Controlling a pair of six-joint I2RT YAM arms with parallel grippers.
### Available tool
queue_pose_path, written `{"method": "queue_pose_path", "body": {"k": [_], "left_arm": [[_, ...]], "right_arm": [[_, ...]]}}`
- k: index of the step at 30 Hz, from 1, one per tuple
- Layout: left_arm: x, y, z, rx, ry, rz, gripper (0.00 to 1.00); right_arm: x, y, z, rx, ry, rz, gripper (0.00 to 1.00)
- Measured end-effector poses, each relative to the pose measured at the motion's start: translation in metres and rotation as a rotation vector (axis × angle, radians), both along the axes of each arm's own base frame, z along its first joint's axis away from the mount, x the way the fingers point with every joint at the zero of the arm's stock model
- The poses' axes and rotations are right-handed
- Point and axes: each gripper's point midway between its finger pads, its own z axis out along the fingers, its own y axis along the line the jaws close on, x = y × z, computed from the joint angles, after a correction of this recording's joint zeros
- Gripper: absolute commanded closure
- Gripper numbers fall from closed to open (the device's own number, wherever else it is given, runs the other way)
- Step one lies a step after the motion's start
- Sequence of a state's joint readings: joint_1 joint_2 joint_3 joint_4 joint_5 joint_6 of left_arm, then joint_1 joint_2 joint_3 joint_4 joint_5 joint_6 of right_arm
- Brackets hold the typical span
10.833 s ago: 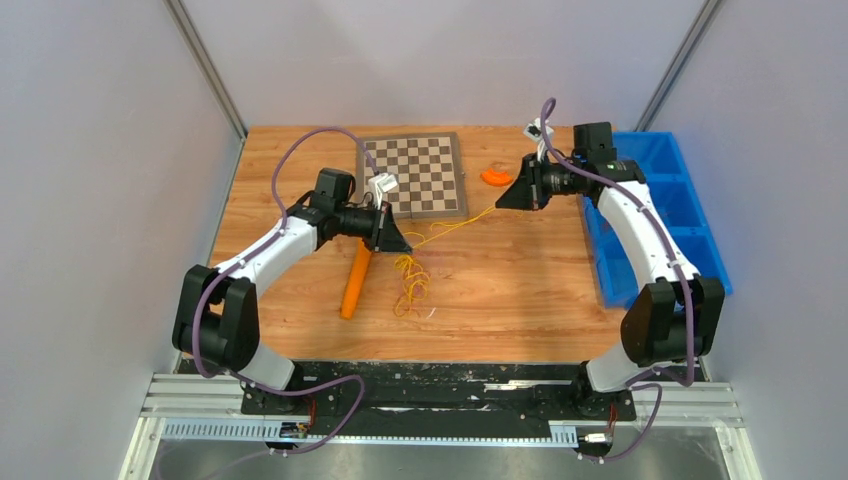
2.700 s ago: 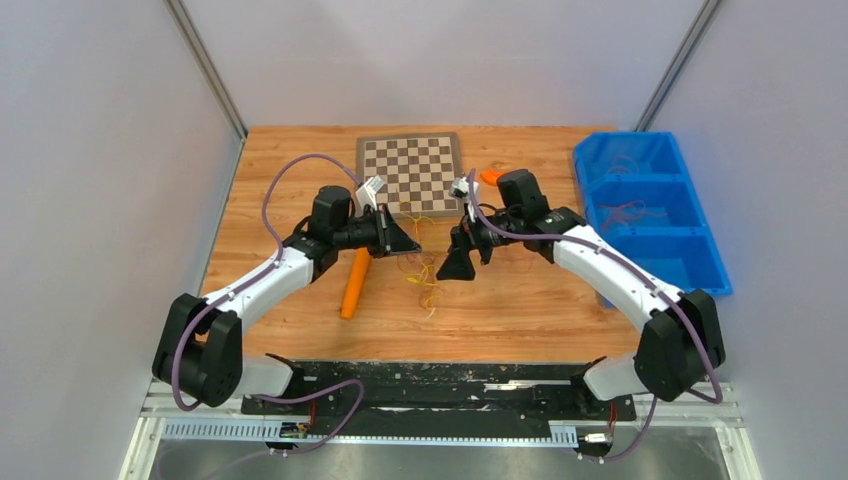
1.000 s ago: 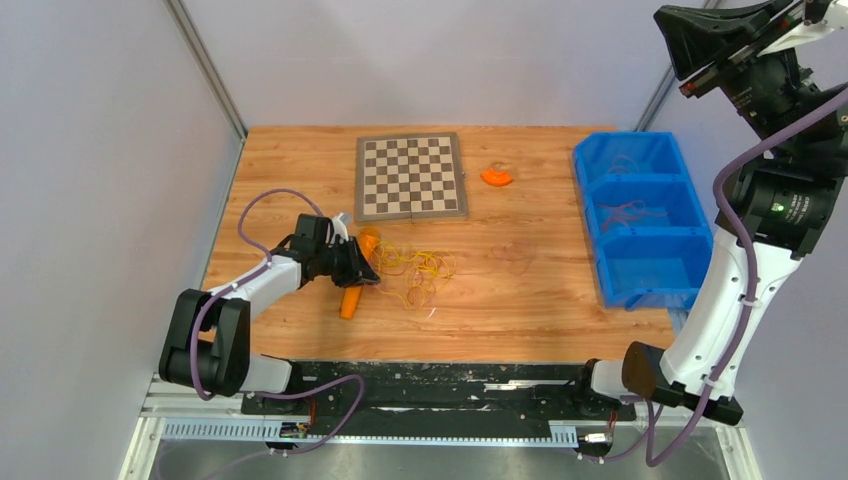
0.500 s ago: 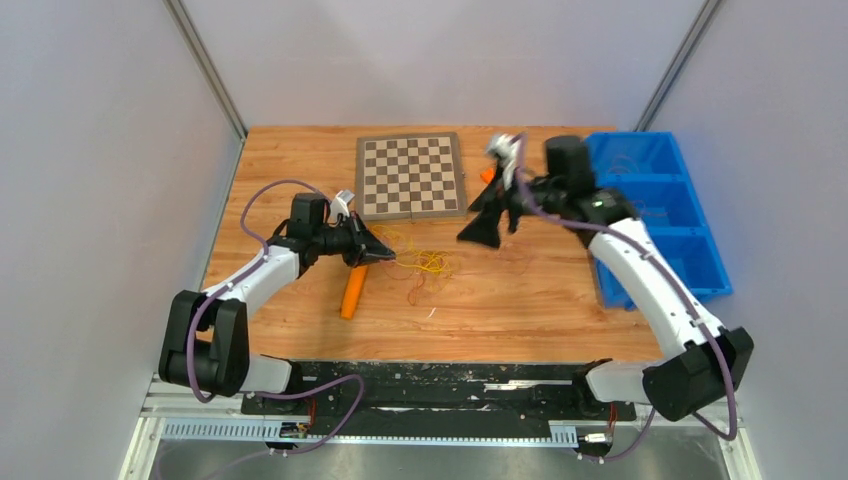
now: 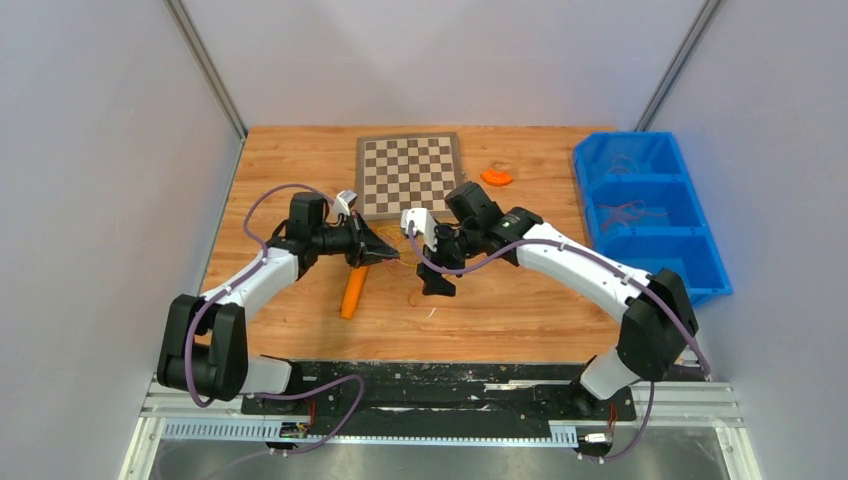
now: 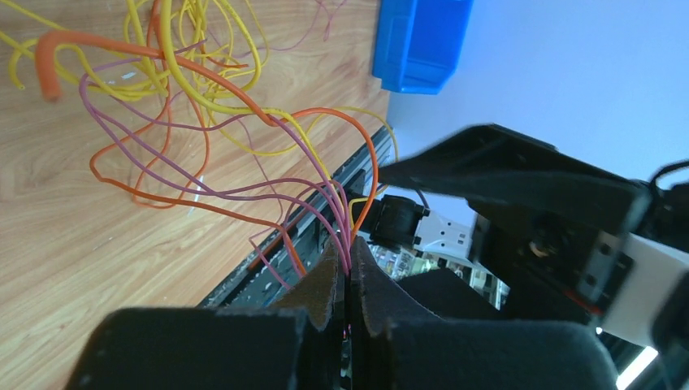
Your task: Untangle the cables
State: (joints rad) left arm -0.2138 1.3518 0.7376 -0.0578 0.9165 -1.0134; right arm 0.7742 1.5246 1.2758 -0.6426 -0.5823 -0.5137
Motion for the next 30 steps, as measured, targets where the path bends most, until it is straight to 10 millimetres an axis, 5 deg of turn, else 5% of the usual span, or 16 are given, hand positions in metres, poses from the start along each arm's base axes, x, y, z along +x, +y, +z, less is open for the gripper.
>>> {"method": "queue_pose_path", "body": {"k": [2,4,7,10,14,20,21,25,30], "left_arm": [[-0.001,0.0,0.002,-0.008,0.002,-0.002,1.0],[-0.002,-0.001,0.003,-0.017,0.005,-0.004,1.0],[-0.002,-0.002,0.006,-0.031,0.001,-0.006,1.0],[-0.002,-0.002,0.009,-0.038,-0.01,-0.009,0.94],[-0.002,0.003,0.01,-0.031,-0.035,-0.009,0.63],[0.009,0.037,0.011,0.082,-0.191,-0.001,0.17],[0.014,0.043,0.018,0.11,-0.26,-0.007,0.04],[0.02,0.057,0.073,0.2,-0.642,-0.012,0.0],[-0.005,0.037,0.147,0.207,-1.139,-0.088,0.0]], "right_arm": [[0.007,-0.002,-0.017,-0.042,-0.014,-0.011,0.2],[0.015,-0.006,-0.033,-0.082,-0.033,-0.02,0.4],[0.022,-0.011,-0.048,-0.123,-0.072,-0.023,0.97],[0.028,-0.016,-0.054,-0.155,-0.098,-0.038,1.0],[0.029,-0.019,-0.039,-0.124,-0.112,-0.048,1.0],[0.012,-0.015,0.059,0.097,-0.205,-0.025,1.0],[0.01,-0.014,0.072,0.128,-0.218,-0.019,1.0],[-0.001,-0.008,0.124,0.248,-0.245,0.011,1.0],[-0.007,-0.004,0.139,0.281,-0.214,0.022,1.0]]}}
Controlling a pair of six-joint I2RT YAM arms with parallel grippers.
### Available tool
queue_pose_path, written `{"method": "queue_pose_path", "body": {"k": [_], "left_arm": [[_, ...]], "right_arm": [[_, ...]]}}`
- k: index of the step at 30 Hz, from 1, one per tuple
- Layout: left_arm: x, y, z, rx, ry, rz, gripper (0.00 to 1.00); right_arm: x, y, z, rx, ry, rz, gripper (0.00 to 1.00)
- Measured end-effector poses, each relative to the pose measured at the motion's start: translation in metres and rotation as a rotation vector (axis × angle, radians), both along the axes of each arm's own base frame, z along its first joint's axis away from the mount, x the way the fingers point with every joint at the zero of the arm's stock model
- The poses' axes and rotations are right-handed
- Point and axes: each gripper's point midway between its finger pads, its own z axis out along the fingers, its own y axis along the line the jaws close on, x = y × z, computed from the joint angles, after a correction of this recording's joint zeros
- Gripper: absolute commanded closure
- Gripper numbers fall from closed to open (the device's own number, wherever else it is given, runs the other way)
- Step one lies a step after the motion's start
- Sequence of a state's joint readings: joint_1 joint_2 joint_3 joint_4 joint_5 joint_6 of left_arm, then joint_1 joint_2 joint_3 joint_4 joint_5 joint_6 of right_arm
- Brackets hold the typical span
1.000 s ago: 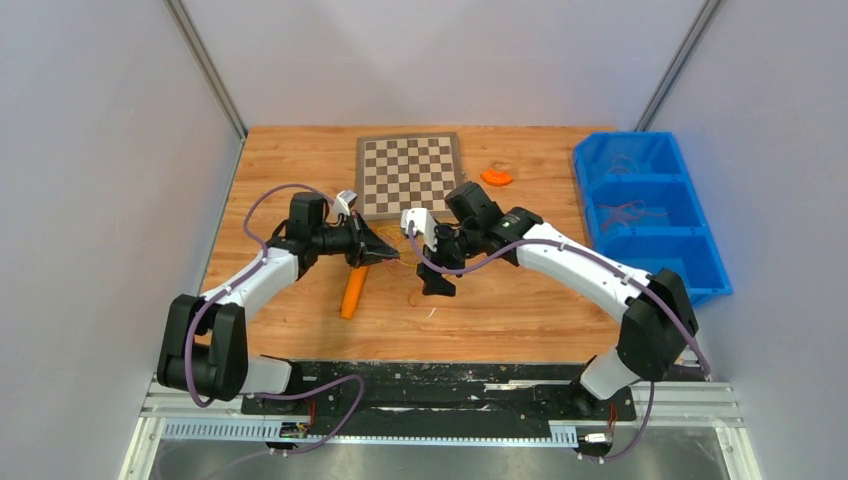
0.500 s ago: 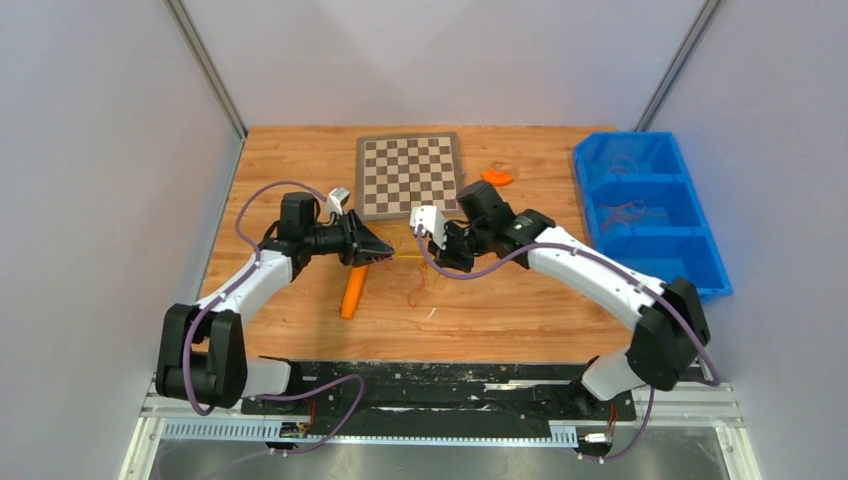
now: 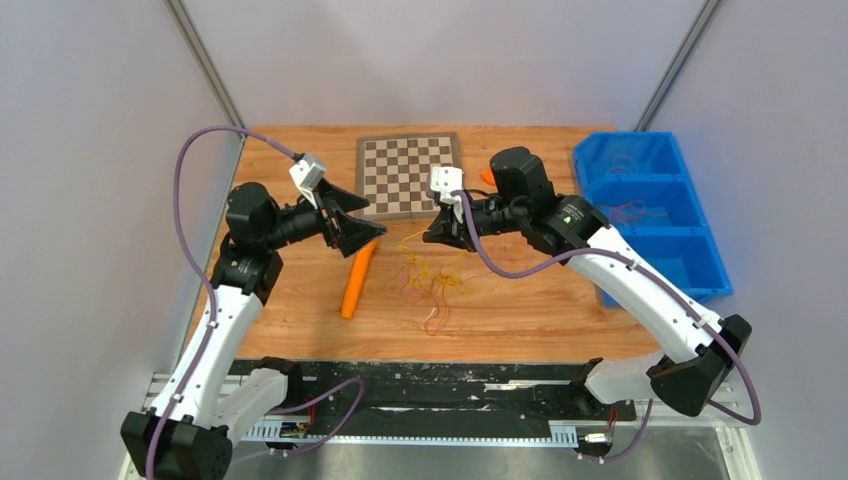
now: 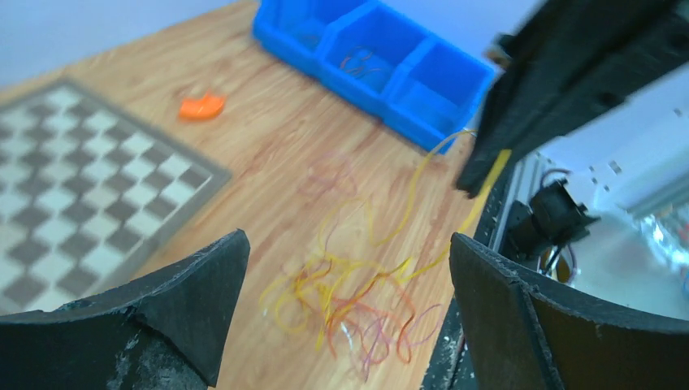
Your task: Untangle the cables
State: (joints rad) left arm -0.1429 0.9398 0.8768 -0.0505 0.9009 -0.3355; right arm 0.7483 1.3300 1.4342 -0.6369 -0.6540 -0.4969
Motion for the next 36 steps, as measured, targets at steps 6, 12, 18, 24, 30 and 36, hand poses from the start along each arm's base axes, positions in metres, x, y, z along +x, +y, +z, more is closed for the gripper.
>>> {"method": "queue_pose_path", "body": {"k": [6,12,18,24,30,36], "left_arm": [[-0.021,-0.05,0.018,0.014,-0.19,-0.197,0.09],[-0.03,-0.079,0.001,0.026,-0.25,-0.278,0.49],[-0.015,-0.083,-0.074,0.099,-0.121,-0.256,0.79],[-0.025,-0.072,-0.153,0.17,0.06,-0.227,0.96],[-0.033,-0.063,-0.185,0.21,0.131,-0.195,1.0],[-0.036,-0.046,-0.212,0.259,0.223,-0.135,0.99]], "right_arm": [[0.002,0.005,0.023,0.034,0.024,-0.019,1.0],[0.002,0.005,0.065,0.111,0.008,-0.041,1.0],[0.013,-0.007,0.132,0.242,-0.04,-0.123,1.0],[0.035,-0.048,0.225,0.441,-0.148,-0.274,1.0],[0.052,-0.087,0.293,0.601,-0.24,-0.389,1.0],[0.072,-0.123,0.339,0.712,-0.335,-0.507,1.0]]}}
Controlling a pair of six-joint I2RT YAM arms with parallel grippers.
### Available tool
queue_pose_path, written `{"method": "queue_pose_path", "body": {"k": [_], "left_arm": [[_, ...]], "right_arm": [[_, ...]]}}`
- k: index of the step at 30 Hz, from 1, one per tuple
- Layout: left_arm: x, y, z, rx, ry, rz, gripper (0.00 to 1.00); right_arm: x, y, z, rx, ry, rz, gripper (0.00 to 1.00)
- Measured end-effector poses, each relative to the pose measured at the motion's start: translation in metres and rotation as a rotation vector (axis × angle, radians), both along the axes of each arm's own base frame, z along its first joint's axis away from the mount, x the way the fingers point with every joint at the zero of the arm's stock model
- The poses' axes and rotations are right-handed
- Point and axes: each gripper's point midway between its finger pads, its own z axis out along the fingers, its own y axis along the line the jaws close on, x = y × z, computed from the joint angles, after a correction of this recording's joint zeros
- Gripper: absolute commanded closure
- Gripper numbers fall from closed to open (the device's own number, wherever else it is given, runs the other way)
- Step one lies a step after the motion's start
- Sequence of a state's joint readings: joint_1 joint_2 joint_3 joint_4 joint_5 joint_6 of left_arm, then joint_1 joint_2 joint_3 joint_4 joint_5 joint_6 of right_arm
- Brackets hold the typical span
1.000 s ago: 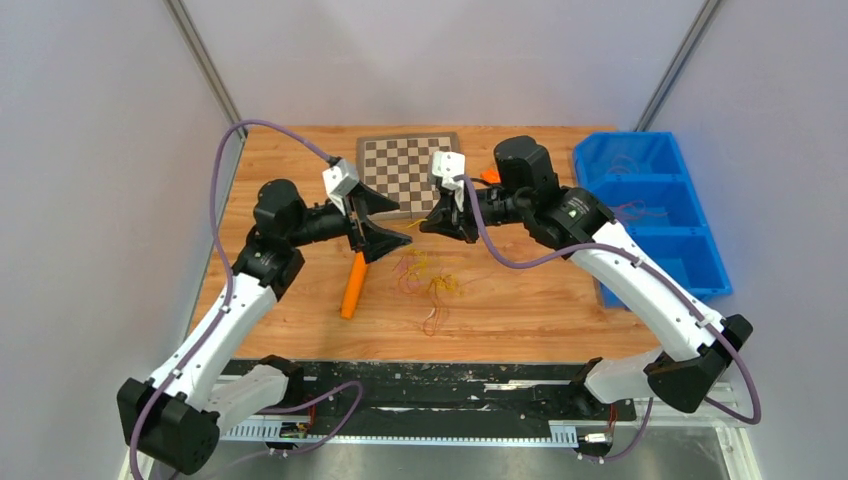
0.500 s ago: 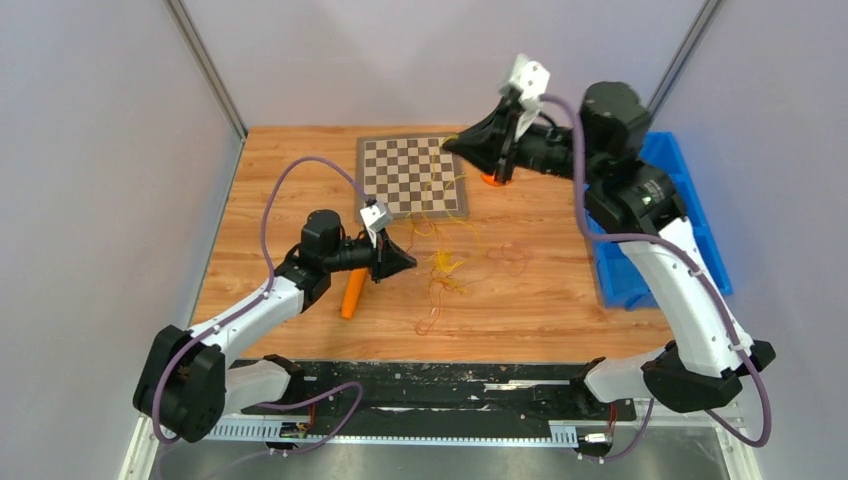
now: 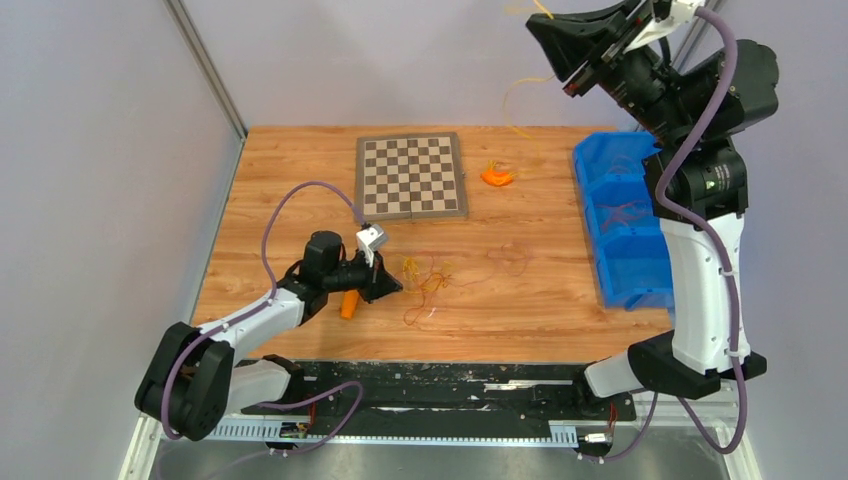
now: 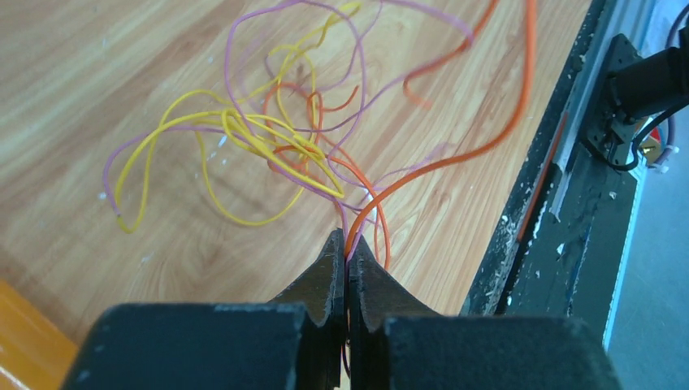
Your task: Untangle the cables
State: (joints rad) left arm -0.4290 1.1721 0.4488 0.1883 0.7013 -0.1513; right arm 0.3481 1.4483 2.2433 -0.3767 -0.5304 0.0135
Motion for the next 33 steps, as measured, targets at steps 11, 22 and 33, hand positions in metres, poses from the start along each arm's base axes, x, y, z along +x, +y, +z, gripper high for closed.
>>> {"method": "queue_pose_path", "body": {"k": [11,22,33], "left_arm": [[0.001,0.01,0.014,0.032,0.0,0.019,0.09],[-0.009,0.007,0.041,0.022,0.015,-0.036,0.0],[-0.009,0.009,0.039,0.041,0.01,-0.044,0.0]], "right_arm": [[0.024,-0.07,-0.052,-0.123,0.029,-0.28,1.0],[0.071,-0.192,-0.181,-0.351,0.437,-0.461,1.0],[0.052,-0.304,-0.199,-0.384,0.553,-0.596,1.0]]}}
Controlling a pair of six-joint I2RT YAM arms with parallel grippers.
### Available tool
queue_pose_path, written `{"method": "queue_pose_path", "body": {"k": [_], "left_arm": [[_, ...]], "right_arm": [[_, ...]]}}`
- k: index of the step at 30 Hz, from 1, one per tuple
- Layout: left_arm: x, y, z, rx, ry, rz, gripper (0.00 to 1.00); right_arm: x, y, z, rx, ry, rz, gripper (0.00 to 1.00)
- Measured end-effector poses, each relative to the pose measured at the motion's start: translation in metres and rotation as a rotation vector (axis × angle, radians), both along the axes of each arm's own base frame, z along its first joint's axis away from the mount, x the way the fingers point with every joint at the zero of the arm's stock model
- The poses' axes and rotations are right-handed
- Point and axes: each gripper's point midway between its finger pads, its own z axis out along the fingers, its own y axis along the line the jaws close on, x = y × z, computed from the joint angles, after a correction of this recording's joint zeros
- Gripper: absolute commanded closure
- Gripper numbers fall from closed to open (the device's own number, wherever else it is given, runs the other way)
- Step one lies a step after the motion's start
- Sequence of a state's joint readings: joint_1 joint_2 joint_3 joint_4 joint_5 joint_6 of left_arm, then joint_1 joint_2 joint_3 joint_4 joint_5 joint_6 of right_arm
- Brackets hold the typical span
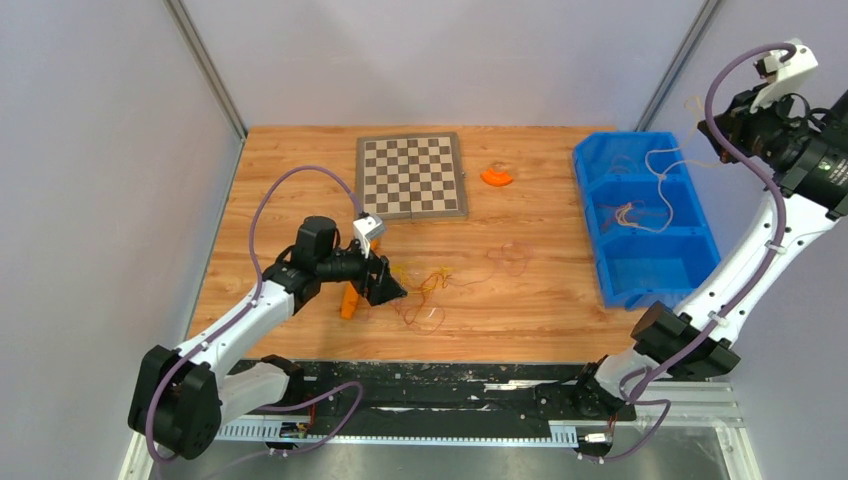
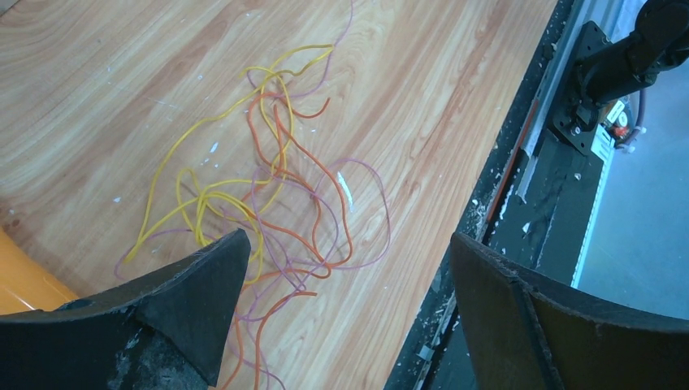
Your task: Untangle the cables
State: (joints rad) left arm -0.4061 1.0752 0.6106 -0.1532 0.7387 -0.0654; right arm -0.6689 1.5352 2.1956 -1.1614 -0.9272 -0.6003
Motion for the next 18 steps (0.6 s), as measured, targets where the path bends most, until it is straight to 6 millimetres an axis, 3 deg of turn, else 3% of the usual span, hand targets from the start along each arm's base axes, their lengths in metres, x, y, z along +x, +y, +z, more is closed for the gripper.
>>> {"method": "queue_pose_path", "body": {"k": [4,8,18], "left_arm": [[0.002,0.0,-0.001,0.007,0.0,0.003,0.0],[0.003,0.002,-0.003,0.016,-0.005,0.009,0.0],[0.004,0.002,-0.004,0.022,-0.009,0.015,0.0]], "right_arm": [[-0.008,-0.022,-0.001,-0.024,0.006,-0.029,1.0],[-0.016,-0.028,-0.006,-0.022,0.027,-0.034,1.0],[-0.043,0.004,0.022,-0.058,-0.056,0.0,1.0]]}}
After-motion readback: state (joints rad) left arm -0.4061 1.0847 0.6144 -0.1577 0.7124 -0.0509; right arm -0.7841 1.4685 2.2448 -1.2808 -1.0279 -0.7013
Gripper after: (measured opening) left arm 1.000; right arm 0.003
